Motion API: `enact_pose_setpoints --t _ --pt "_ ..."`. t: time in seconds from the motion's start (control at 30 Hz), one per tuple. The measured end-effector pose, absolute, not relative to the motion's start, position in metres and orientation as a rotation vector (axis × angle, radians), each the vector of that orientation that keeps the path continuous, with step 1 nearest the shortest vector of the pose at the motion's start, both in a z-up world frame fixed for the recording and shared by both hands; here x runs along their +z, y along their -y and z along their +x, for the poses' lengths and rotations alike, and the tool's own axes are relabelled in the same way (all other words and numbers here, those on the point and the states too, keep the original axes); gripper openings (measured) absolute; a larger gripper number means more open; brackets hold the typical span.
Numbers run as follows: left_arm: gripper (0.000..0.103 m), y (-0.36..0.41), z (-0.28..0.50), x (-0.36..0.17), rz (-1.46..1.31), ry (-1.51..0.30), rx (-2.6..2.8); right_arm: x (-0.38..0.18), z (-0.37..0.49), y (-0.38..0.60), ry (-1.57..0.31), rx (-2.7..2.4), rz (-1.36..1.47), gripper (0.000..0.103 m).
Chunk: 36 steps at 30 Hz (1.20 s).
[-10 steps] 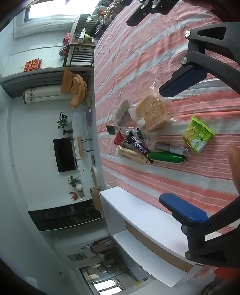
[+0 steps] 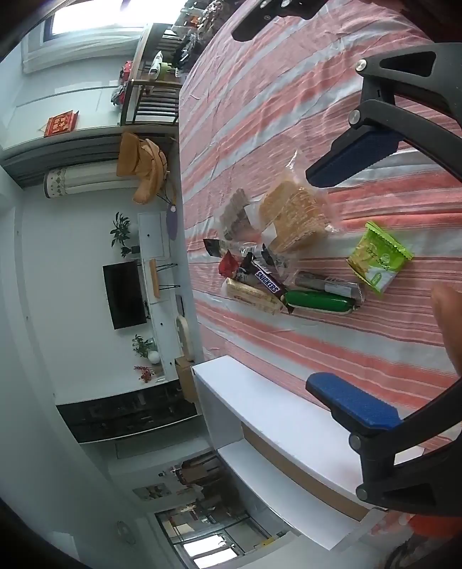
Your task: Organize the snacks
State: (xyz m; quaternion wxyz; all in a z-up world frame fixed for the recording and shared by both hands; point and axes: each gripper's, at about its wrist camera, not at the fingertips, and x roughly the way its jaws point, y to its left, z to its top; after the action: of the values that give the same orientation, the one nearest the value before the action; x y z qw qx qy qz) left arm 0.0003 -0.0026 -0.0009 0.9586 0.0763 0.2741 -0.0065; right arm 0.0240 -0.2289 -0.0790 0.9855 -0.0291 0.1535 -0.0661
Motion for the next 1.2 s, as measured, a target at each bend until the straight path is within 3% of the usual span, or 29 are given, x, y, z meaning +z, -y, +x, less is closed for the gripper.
enact_pose_setpoints --t 1.2 --pt "0.103 -0.015 0.019 -0.063 0.164 -0.707 0.066 -0.120 0.043 0.205 -0.426 -0.004 -0.141 0.095"
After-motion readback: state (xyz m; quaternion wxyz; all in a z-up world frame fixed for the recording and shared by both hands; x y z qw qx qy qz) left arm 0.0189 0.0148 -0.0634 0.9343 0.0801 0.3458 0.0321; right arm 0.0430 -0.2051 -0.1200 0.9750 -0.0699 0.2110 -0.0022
